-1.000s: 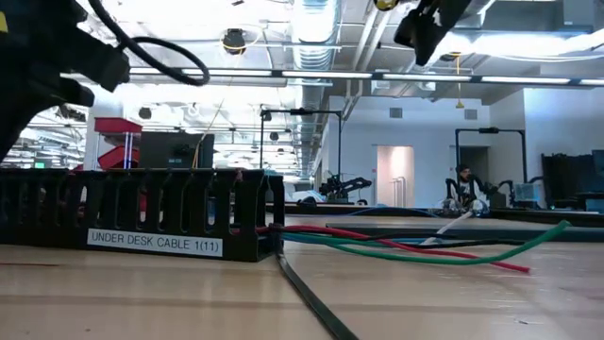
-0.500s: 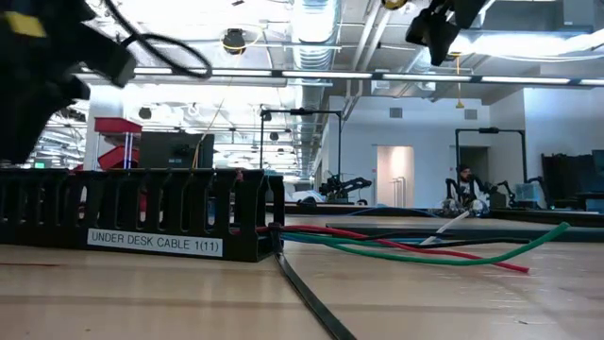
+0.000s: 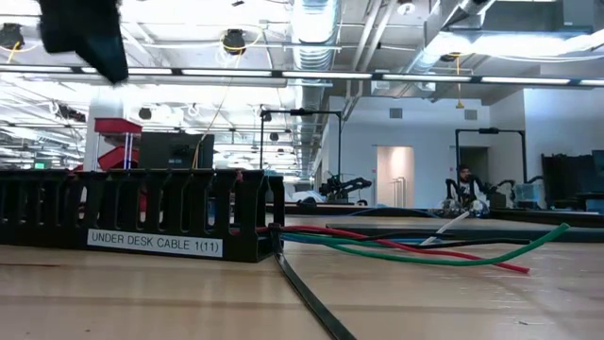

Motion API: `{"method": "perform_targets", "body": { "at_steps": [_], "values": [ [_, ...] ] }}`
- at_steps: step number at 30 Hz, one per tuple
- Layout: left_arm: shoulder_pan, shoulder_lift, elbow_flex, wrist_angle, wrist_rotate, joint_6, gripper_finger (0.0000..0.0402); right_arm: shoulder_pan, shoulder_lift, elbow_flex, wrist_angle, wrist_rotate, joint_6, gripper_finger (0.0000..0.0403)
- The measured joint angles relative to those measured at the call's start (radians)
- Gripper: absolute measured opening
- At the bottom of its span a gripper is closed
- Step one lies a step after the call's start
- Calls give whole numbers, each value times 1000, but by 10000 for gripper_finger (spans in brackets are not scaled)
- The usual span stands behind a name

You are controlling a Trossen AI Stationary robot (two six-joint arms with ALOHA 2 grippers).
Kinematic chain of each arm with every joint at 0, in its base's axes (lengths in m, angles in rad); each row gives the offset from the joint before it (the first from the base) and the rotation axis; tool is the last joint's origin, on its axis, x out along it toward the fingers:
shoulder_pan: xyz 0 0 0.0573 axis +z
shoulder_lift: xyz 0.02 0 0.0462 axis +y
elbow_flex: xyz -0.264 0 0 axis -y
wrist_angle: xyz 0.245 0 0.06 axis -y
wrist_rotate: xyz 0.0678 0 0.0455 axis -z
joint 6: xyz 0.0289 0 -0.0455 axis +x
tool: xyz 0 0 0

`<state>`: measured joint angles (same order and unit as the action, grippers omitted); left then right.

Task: Ziptie cables
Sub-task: Put the ziptied cables into the black cable duct

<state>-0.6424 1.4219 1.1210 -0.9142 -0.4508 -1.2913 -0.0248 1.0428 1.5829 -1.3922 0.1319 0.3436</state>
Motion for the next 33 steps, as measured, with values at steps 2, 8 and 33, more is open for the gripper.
{"method": "perform_targets", "body": {
  "at_steps": [2, 8, 33],
  "values": [
    [-43, -15, -4, -3, -45, -103, 6, 33, -20, 0, -22, 65, 82, 254],
    [-124, -16, -5, 42, -81, -243, 1, 146, -26, -175, -21, -20, 282, 212],
    [-158, 314, -6, 540, 35, -97, 0, 464, -121, -675, 1036, 31, 62, 118]
  ]
}}
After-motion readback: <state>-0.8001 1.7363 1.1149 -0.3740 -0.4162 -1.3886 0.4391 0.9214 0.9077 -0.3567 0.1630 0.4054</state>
